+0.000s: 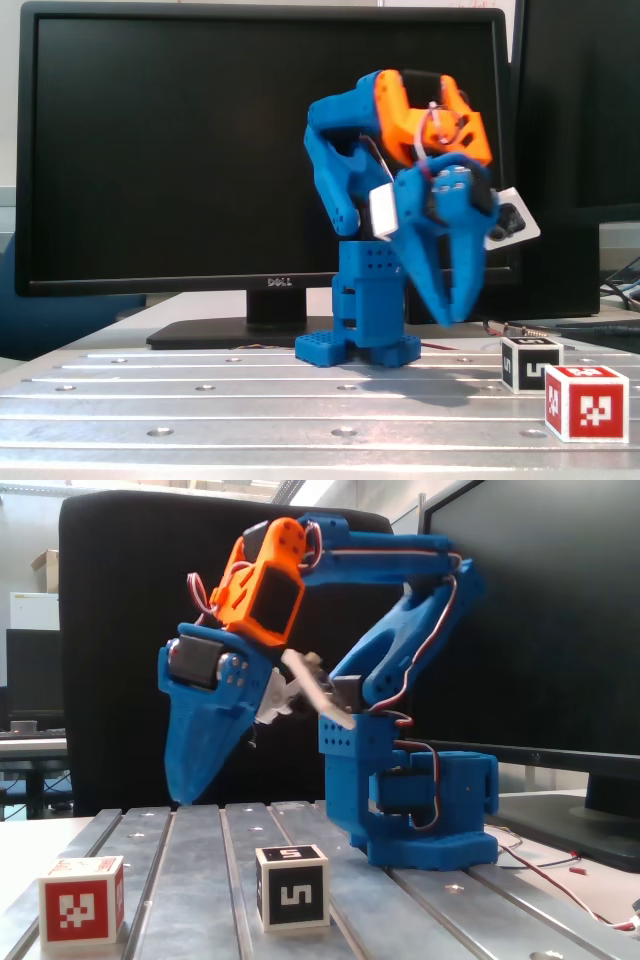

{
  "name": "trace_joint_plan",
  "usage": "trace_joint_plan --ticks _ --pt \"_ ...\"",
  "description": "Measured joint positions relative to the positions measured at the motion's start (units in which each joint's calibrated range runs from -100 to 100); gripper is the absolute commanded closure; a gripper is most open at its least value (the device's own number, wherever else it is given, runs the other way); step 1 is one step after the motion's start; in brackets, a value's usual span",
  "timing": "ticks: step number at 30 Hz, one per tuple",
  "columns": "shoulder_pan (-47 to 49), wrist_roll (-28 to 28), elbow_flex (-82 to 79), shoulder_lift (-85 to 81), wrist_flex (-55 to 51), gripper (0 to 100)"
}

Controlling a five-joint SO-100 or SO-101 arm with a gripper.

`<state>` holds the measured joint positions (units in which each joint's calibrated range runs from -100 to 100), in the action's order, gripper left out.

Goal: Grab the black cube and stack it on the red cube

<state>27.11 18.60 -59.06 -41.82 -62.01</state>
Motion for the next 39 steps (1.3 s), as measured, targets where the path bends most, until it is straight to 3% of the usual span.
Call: trace_joint_plan --ticks 11,23,30,39 --pt "9.9 5.1 19.8 21.5 -17.0 98" --pt "18.8 5.4 22.7 23.4 -18.7 97" --pt "19.3 5.4 20.1 23.4 -18.7 80" --pt "19.9 5.4 18.0 23.4 -18.9 69"
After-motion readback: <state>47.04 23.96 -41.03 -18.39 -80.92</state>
